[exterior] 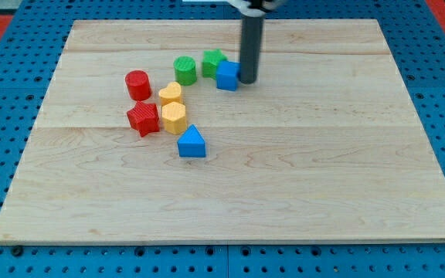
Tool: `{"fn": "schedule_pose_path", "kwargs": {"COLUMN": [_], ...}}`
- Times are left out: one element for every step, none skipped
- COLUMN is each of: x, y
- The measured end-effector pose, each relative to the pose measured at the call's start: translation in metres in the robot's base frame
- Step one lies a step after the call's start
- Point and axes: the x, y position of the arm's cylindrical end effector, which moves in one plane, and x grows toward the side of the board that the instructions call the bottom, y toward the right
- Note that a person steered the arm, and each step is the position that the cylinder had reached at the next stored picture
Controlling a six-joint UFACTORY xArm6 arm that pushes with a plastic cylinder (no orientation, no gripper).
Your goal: Place the blue triangle between green circle and yellow heart
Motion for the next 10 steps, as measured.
{"fn": "schedule_pose_path", "kwargs": {"x": [0.047,0.141,0.176,0.197,0.191,0.157,0.133,0.108,0.129,0.132], "y": [0.043,0.048,0.005,-0.006,-0.043,-0.062,-0.051,-0.061,-0.067,-0.091]}}
